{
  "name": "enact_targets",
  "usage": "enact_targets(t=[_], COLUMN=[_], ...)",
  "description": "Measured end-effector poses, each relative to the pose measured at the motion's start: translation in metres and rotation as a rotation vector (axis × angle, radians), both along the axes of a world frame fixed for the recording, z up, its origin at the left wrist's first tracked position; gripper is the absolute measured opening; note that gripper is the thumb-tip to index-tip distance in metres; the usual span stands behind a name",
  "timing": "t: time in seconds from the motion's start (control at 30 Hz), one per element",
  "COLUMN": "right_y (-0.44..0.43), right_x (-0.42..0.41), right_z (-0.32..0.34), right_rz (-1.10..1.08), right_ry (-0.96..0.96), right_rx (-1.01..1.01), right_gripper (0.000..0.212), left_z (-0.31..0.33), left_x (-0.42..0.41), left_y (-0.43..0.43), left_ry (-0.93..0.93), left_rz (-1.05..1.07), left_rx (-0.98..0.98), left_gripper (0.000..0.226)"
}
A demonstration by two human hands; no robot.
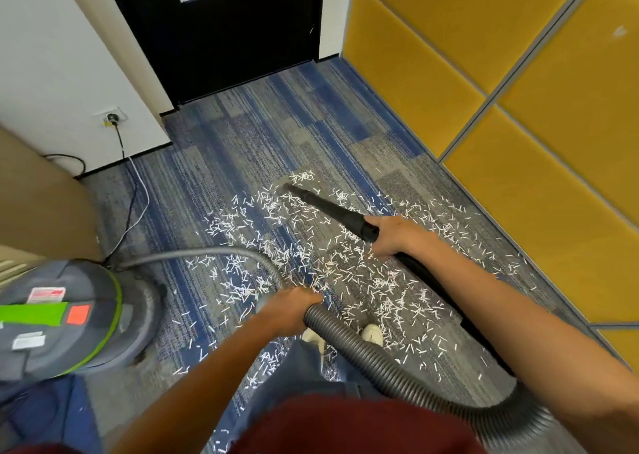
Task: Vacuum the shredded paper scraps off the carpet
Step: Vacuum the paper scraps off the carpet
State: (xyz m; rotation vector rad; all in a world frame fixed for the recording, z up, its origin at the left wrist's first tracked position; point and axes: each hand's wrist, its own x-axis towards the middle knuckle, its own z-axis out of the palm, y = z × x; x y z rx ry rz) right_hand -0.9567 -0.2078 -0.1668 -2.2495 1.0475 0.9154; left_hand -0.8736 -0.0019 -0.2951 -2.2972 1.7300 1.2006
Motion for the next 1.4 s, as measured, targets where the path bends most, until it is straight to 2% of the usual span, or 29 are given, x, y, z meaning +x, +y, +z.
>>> enact_targets(t=[0.1, 0.2, 0.4, 0.53, 0.7, 1.0, 1.13, 1.27, 1.4], right_y=[-0.011, -0.014, 0.001, 0.006, 0.014, 0.009, 0.013, 0.022, 0.035], right_x=[-0.006, -0.011, -0.002, 0.013, 0.018, -0.005, -0.019, -0.031, -0.034], right_z=[0.006, 0.01, 0.009, 0.006, 0.002, 0.001, 0.001, -0.001, -0.001], right_rz=[-0.037, -0.079, -0.015, 0.011, 0.049, -0.012, -0.014, -0.006, 0.052], right_ry=[-0.05, -0.07, -0.115, -0.132, -0.138, -0.091, -0.087, -0.092, -0.085], right_rx=[-0.025, -0.024, -0.061, -0.029, -0.027, -0.077, -0.096, -0.055, -0.044], right_gripper=[0.063, 0.068, 0.069, 0.064, 0.057, 0.064, 0.054, 0.069, 0.074], left_z=[-0.007, -0.009, -0.012, -0.014, -0.015, -0.018, -0.014, -0.013, -0.009], left_x=[-0.007, -0.014, -0.015, -0.012, -0.007, -0.008, -0.015, -0.022, -0.032], left_y=[0.008, 0.013, 0.018, 0.022, 0.024, 0.027, 0.028, 0.031, 0.031], left_ry=[0.055, 0.09, 0.098, 0.092, 0.096, 0.062, 0.041, 0.009, -0.015], left_rz=[0.035, 0.062, 0.067, 0.074, 0.072, 0.046, 0.001, 0.013, -0.004], left_rx=[0.005, -0.003, -0.019, -0.035, -0.041, -0.005, -0.023, 0.0, -0.009], left_gripper=[0.037, 0.032, 0.024, 0.025, 0.012, 0.018, 0.016, 0.033, 0.025])
